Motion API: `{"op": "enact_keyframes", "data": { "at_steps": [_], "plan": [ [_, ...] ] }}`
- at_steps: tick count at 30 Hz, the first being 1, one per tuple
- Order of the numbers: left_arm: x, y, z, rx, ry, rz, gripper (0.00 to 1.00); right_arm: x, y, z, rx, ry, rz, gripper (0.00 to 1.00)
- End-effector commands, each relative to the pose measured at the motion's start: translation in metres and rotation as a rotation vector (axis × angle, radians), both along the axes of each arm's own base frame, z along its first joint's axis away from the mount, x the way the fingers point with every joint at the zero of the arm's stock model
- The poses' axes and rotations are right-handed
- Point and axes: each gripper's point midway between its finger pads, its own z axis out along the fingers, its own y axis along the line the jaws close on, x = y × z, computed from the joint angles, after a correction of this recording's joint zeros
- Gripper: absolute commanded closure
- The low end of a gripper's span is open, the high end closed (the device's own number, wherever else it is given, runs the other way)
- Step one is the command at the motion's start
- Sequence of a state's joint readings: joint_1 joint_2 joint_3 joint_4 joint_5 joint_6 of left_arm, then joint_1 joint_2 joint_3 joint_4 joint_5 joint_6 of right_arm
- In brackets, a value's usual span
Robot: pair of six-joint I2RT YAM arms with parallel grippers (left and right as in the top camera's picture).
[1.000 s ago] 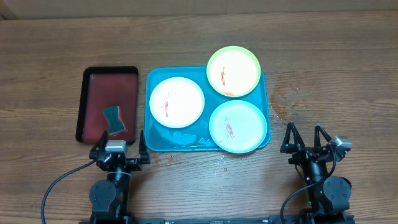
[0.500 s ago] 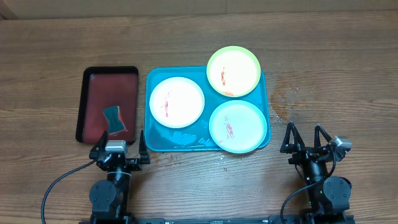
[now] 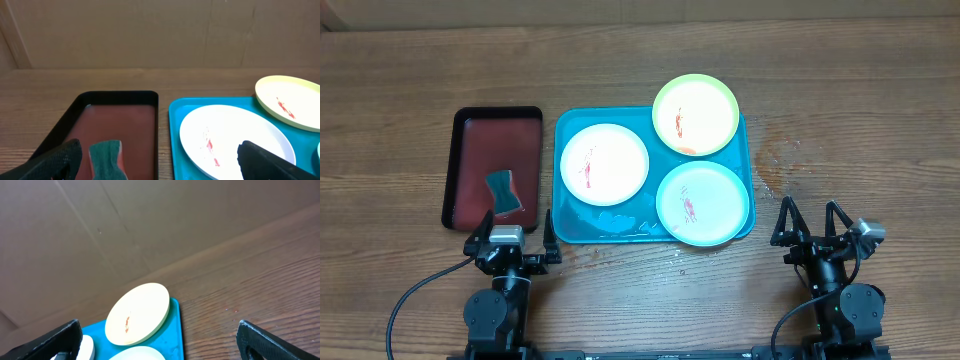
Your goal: Clean dirty plates on tray and stack at the side
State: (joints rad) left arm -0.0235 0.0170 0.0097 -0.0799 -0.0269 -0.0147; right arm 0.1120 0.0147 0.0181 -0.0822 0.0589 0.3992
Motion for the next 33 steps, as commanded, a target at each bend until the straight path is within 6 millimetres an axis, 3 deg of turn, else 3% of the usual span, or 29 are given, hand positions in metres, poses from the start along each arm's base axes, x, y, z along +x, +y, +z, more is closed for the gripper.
{"op": "enact_keyframes", "data": {
  "at_steps": [1, 20, 23, 29, 32, 33],
  "plan": [
    [0.000, 0.002, 0.001, 0.022, -0.008, 0.005, 0.00, 0.000, 0.001, -0.001, -0.005, -0.007, 0.004, 0.00],
    [0.000, 0.008, 0.002, 0.074, -0.012, 0.038, 0.00, 0.000, -0.006, 0.004, 0.000, -0.028, -0.034, 0.00],
    [0.000, 0.001, 0.001, 0.056, -0.009, -0.005, 0.00, 0.000, -0.005, 0.009, 0.002, -0.046, -0.031, 0.00],
    [0.000, -0.001, 0.014, 0.032, -0.061, -0.015, 0.00, 0.000, -0.004, 0.013, -0.004, -0.061, -0.023, 0.00],
    [-0.001, 0.004, 0.025, 0.032, -0.076, 0.014, 0.00, -0.003, 0.002, 0.027, -0.025, -0.088, 0.010, 0.00],
    [-0.003, 0.004, 0.034, 0.032, -0.080, 0.017, 0.00, -0.006, 0.009, 0.041, -0.057, -0.118, 0.055, 0.00]
  ]
}}
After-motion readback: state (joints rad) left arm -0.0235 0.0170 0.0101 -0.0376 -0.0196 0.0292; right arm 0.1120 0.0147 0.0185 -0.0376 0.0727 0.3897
